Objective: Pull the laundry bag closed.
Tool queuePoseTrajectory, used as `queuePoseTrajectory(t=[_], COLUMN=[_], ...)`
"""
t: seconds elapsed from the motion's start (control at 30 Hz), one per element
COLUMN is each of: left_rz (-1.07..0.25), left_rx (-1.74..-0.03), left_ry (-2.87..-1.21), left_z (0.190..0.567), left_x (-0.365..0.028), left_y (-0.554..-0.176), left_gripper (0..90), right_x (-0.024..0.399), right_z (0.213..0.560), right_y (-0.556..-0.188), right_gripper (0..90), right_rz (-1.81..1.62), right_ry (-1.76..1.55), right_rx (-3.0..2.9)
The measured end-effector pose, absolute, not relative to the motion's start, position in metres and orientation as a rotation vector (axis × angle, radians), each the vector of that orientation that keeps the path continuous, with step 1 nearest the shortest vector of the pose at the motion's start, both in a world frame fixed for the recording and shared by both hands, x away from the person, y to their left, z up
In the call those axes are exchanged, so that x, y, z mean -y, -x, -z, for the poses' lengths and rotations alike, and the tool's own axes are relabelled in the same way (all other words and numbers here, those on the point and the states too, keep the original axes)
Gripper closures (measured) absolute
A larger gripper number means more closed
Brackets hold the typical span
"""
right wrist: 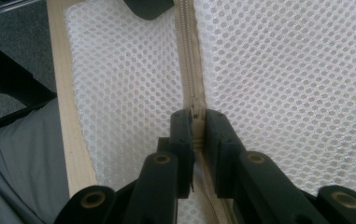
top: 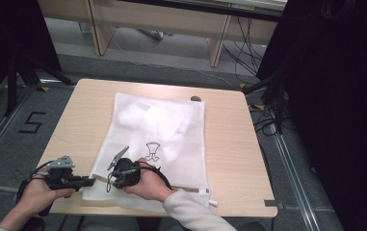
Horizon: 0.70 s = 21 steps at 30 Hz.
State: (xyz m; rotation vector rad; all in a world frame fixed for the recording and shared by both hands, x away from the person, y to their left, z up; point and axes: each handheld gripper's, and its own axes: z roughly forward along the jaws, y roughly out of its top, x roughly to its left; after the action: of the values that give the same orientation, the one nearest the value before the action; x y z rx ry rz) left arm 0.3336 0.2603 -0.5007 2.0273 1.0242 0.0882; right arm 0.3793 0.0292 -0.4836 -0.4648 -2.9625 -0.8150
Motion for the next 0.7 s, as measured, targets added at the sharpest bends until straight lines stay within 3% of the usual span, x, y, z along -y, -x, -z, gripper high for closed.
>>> queuePoseTrajectory(t=[0.7], left_rz=[-0.095], left_rx=[-1.031], left_ry=[-2.009], left_z=[0.5017], left_x=[-0.2600], left_y=[-0.3334], left_gripper=[84.1], right_x=[-0.0208], right_z=[0.4825], right_y=[-0.3788], right_gripper=[82.5], right_rz=[0.797], right_ry=[0.488], right_rx=[2.965])
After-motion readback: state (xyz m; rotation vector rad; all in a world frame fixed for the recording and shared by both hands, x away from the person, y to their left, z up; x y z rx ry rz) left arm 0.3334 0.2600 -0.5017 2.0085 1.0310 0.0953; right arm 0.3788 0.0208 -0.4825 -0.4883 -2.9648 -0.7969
